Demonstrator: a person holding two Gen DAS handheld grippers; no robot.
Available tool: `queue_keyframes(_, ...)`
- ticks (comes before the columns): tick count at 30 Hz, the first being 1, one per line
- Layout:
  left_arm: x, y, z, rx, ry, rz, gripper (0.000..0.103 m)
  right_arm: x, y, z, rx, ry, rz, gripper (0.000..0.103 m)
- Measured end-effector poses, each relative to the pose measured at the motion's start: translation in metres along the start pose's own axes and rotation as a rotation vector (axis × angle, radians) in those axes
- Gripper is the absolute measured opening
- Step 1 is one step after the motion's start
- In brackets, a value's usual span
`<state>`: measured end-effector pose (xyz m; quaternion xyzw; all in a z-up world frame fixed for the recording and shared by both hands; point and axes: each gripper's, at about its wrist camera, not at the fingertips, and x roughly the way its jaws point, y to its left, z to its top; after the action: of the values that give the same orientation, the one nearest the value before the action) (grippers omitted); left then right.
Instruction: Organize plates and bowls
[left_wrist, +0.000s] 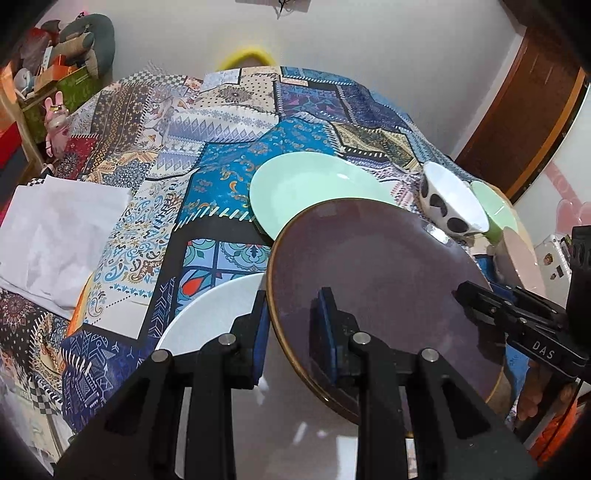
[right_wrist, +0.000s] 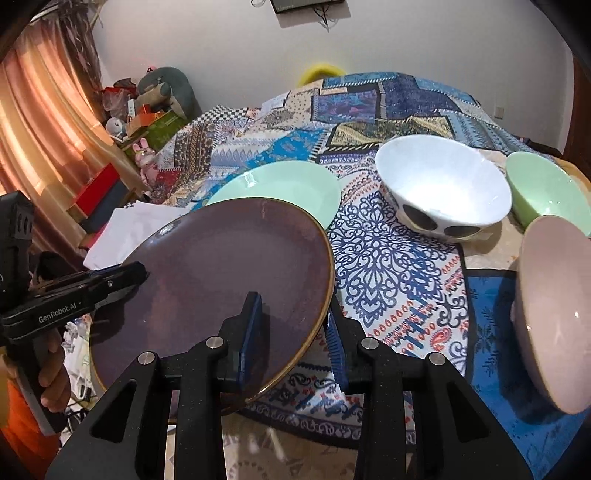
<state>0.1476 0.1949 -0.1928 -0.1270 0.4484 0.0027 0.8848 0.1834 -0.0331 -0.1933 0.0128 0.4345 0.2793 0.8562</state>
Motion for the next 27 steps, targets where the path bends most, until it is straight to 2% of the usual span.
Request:
queue_keyframes(15,-0.045,-0.043,-0.014,0.052,-0.052,-0.016,0.025,-0.046,-0.011,-0.010,0.024,-0.073,-0.002,0.031)
queue_keyframes(27,-0.060,-0.080,-0.026,0.074,-0.043,-0.051,0.025,-0.075,-0.029,-0.025,0.047,-0.114,-0.016,0.031)
